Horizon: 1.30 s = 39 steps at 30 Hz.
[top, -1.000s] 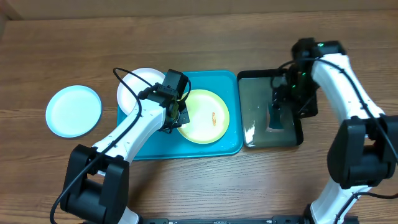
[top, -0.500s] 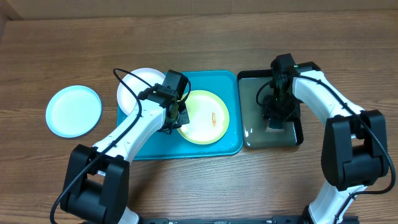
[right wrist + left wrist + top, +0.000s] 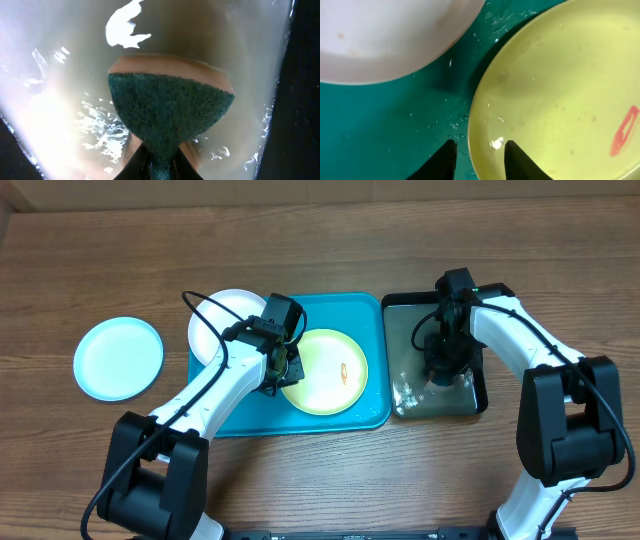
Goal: Clean dirty plates on tray and stack at the side
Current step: 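Lower the right gripper into the black tray and grasp the sponge, then lift the sponge out of the water with the right gripper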
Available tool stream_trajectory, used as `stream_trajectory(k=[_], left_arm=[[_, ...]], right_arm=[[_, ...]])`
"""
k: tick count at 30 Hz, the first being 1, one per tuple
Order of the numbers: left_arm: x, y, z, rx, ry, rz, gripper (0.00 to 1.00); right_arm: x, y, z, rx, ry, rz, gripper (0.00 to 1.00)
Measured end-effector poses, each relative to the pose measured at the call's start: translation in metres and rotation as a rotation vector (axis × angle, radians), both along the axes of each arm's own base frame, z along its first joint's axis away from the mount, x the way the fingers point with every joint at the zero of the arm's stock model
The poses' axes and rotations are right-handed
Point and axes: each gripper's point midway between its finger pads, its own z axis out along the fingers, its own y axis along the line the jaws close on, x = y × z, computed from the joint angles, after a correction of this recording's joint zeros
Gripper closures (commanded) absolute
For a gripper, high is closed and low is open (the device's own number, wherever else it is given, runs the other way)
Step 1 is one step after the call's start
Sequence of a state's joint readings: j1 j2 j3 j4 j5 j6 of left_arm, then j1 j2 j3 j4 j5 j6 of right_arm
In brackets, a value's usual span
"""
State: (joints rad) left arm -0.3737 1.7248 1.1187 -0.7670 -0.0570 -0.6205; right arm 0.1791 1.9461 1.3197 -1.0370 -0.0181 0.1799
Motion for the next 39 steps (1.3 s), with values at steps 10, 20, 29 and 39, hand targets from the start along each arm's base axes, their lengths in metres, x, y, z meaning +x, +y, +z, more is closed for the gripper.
stream_trajectory(k=[10, 20, 29, 39], left_arm=[[0.000, 0.002, -0.005, 0.009, -0.011, 0.006, 0.74], [0.006, 0.011, -0.012, 0.051, -0.055, 0.021, 0.76], [0.004, 0.012, -0.024, 0.063, -0.026, 0.020, 0.82], [-0.004, 0.010, -0.032, 0.069, 0.039, -0.016, 0.96]], right_arm=[[0.000, 0.000, 0.000, 0.000, 0.000, 0.000, 0.89], [0.000, 0.000, 0.000, 0.000, 0.001, 0.000, 0.89], [0.000, 0.000, 0.000, 0.000, 0.000, 0.001, 0.89], [0.001, 0.000, 0.000, 0.001, -0.005, 0.000, 0.89]])
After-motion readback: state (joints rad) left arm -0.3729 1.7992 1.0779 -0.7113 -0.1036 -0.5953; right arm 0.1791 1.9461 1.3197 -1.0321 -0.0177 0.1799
